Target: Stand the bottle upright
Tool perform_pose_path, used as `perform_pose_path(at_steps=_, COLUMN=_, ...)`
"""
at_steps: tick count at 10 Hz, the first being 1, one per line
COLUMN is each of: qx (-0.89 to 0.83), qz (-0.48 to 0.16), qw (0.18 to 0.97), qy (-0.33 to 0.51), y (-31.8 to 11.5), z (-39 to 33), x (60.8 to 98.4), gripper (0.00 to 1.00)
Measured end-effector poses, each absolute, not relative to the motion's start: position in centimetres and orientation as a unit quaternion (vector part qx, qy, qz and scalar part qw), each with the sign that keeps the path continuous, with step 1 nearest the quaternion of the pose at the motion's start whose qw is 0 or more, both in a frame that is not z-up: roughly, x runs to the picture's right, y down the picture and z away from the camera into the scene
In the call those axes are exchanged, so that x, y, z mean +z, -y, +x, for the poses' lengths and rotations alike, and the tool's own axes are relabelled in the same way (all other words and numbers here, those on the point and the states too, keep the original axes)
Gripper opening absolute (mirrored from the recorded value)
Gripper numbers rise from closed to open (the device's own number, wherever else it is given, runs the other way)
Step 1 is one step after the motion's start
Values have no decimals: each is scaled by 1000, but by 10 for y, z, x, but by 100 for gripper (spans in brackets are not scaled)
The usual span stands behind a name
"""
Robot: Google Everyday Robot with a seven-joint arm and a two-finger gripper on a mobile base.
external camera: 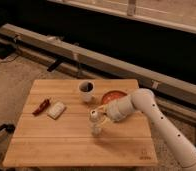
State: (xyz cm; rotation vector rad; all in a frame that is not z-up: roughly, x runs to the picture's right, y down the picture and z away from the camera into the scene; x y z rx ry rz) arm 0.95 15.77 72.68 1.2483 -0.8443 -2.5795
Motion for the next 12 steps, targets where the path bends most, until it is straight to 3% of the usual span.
perform_pose_path(at_steps=1, qx=-861, qz=414, qw=71, qy=286, y=-159, z=6, x=728, gripper=32)
perform_pose_path(at_steps=3, qx=-861, qz=411, qw=67, qy=292, y=-160, z=4, x=730, gripper=56)
perform_pose_path(at_steps=6, qx=-862, qz=405, qw=62, qy=300, y=-163, z=1, x=733, gripper=79)
perform_pose_path(at_steps=12, qx=-864, qz=398, qw=52, qy=303, y=-165, z=-3, x=735, gripper=80)
